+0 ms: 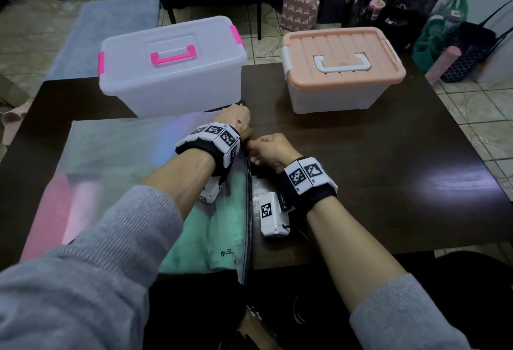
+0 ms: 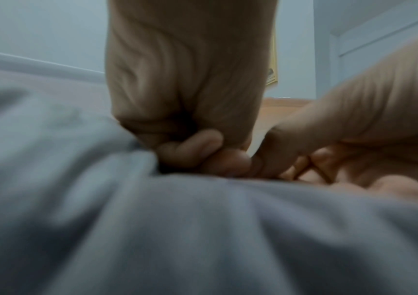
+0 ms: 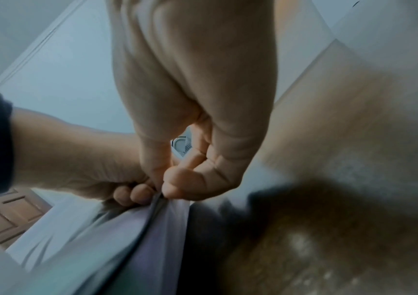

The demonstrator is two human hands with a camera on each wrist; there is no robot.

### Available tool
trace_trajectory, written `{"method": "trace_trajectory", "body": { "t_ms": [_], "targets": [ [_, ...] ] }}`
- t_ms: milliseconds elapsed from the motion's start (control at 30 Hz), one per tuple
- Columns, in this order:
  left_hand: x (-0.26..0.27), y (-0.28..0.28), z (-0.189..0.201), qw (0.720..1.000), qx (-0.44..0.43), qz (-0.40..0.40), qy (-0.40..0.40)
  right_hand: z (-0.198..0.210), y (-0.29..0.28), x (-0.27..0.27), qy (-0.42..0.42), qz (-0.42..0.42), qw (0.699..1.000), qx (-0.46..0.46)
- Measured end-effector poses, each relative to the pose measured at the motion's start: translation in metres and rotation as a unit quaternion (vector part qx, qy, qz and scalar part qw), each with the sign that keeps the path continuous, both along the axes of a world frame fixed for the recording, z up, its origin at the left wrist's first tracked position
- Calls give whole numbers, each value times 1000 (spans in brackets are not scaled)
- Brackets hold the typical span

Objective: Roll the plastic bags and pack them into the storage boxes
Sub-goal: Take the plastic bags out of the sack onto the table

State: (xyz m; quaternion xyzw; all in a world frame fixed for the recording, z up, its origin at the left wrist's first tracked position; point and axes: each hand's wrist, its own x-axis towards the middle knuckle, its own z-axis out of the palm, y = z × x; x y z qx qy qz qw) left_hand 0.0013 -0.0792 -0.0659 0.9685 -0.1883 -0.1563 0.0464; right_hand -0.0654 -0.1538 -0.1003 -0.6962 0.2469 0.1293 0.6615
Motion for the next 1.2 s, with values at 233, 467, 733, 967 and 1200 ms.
{"method": "trace_trajectory", "body": {
  "t_ms": [233,467,733,967,1200],
  "targets": [
    [4,2,-1,1000,-10,15,24,-2,5,-1,4,-29,999,27],
    [11,1,-1,998,3,37,47,-7,6,8,-13,-31,998,-54],
    [18,-1,-1,998,-23,64,-18,-8,7,20,-16,-48,998,-39],
    [23,-7,10,997,42,62,-37,-6,1,26,-7,-20,999,-25],
    [29,-4,4,997,-16,65,24,-3,-2,10,8,7,1000,27]
  ]
}}
